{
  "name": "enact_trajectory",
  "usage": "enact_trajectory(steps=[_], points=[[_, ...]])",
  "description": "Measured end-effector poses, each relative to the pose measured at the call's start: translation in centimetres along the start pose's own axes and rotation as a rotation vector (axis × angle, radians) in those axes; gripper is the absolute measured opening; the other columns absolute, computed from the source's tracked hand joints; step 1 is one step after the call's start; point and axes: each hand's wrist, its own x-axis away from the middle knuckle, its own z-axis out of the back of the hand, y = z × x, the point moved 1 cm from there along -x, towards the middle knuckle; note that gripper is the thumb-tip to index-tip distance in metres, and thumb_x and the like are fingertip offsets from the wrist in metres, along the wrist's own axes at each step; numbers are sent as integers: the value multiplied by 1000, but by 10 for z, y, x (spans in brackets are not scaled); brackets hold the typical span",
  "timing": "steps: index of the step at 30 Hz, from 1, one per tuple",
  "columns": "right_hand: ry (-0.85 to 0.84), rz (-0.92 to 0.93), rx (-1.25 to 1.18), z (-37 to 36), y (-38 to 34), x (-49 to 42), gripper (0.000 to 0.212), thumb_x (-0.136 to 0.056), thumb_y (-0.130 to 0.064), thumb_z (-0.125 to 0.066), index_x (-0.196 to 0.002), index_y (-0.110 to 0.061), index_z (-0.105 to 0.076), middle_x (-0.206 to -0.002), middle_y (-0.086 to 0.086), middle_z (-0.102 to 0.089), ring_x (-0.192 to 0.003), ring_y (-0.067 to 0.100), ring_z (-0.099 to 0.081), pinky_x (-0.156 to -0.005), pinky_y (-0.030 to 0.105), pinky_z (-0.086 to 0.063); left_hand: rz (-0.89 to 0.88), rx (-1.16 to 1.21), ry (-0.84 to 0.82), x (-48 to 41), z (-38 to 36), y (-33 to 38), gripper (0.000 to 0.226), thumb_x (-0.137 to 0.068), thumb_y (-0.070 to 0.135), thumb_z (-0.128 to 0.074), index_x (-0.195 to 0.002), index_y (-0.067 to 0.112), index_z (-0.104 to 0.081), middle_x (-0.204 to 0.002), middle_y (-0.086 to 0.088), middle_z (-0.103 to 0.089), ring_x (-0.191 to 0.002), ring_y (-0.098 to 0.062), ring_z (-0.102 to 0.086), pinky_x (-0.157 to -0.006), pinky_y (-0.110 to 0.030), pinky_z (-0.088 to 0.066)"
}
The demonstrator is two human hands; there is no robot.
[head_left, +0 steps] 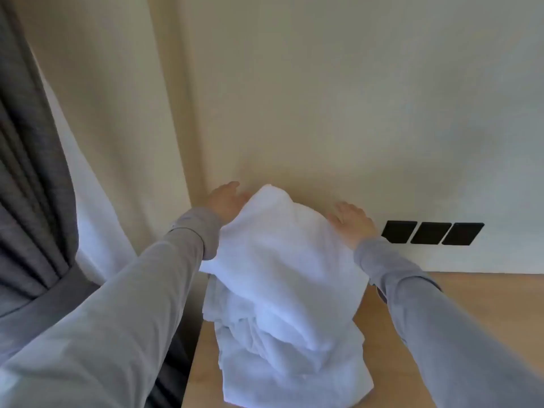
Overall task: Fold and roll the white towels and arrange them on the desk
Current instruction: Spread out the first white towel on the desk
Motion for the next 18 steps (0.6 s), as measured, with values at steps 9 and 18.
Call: enact_trajectory(steps=[9, 18], points=[[70, -470, -441, -87, 78, 71, 61, -95, -37, -44, -146, -9, -23, -151, 11, -27, -137, 29, -27, -112, 42, -27, 171, 135, -76, 14, -52, -36, 66, -89, 61, -42, -139, 18, -37, -140, -7, -47, -125, -29, -45, -100, -36, -35], [77, -806, -941, -116, 81, 85, 55, -87, -38, -60, -131, -7, -46, -125, 14, -55, -112, 35, -54, -99, 52, -43, 222, 327, -64, 3, -46, -29, 69, -71, 70, -61, -122, 23, -54, -109, 7, -58, -93, -19, -54, -80, -30, -38]])
